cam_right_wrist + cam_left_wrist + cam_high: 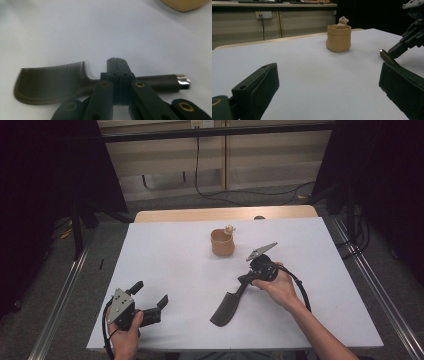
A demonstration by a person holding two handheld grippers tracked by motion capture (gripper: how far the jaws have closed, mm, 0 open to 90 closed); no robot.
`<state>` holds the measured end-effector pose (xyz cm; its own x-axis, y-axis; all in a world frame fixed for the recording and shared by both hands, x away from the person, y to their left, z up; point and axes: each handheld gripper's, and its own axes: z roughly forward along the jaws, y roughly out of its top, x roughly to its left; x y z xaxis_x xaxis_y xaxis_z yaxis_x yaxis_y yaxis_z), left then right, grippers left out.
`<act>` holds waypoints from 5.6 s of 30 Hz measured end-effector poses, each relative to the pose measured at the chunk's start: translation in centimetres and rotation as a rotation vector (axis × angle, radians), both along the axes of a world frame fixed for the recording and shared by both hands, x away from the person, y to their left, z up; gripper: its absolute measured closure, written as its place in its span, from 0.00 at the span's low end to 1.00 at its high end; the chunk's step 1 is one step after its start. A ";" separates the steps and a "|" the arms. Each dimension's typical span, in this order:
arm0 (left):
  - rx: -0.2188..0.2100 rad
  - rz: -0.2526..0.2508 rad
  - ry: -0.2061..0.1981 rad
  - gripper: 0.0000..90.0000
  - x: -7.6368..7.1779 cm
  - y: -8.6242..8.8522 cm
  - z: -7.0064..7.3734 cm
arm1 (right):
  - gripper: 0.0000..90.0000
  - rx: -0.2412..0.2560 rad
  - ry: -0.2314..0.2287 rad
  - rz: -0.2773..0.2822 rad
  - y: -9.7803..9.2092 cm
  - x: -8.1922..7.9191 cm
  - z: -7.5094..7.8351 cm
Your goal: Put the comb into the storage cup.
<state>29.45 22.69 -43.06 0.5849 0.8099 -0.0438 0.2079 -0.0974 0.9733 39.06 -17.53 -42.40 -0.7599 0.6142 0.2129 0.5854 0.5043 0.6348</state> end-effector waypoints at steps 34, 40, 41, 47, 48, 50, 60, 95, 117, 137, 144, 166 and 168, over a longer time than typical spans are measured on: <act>-0.005 0.001 -0.003 0.03 0.0 0.3 0.0 | 1.00 -0.080 0.085 0.299 10.1 -3.3 -1.3; -0.002 0.000 0.001 0.03 0.1 0.1 0.0 | 1.00 -0.093 0.088 0.310 10.1 -3.6 -1.4; -0.002 0.001 0.001 0.03 0.1 0.1 0.0 | 1.00 -0.096 0.091 0.309 10.0 -3.6 -1.4; -0.006 0.000 0.003 0.03 0.1 0.1 0.0 | 1.00 -0.092 0.095 0.304 10.0 -3.6 -1.4; -0.007 -0.001 0.002 0.03 0.1 0.2 0.0 | 1.00 -0.093 0.096 0.302 10.0 -3.7 -1.3; -0.004 0.001 0.000 0.03 0.1 0.2 0.0 | 1.00 -0.095 0.094 0.306 9.9 -3.8 -1.3; -0.003 0.000 0.002 0.03 0.1 0.1 0.0 | 1.00 -0.085 0.100 0.319 9.6 -4.4 -1.4; 0.007 -0.001 0.002 0.03 0.1 0.1 0.0 | 1.00 -0.067 0.142 0.310 6.2 -6.2 -1.5; 0.007 0.002 0.003 0.03 0.1 0.1 -0.1 | 1.00 -0.070 0.152 0.291 4.2 -7.1 -1.4; 0.005 0.001 0.001 0.03 0.0 0.1 0.0 | 1.00 -0.067 0.147 0.263 2.4 -7.8 -1.5; 0.007 -0.002 0.001 0.03 0.1 0.1 0.0 | 1.00 -0.056 0.140 0.267 2.1 -7.8 -1.5; -0.003 0.000 0.001 0.03 0.1 0.2 0.0 | 0.79 0.107 -0.047 0.169 0.2 -7.2 0.8; -0.003 0.002 0.000 0.03 0.0 0.1 0.0 | 0.66 0.102 -0.052 0.131 0.0 -7.1 0.9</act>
<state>29.50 22.82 -43.05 0.5836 0.8108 -0.0460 0.2083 -0.0947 0.9735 32.00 -17.54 -41.47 -0.8436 0.4865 0.2273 0.4841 0.5057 0.7141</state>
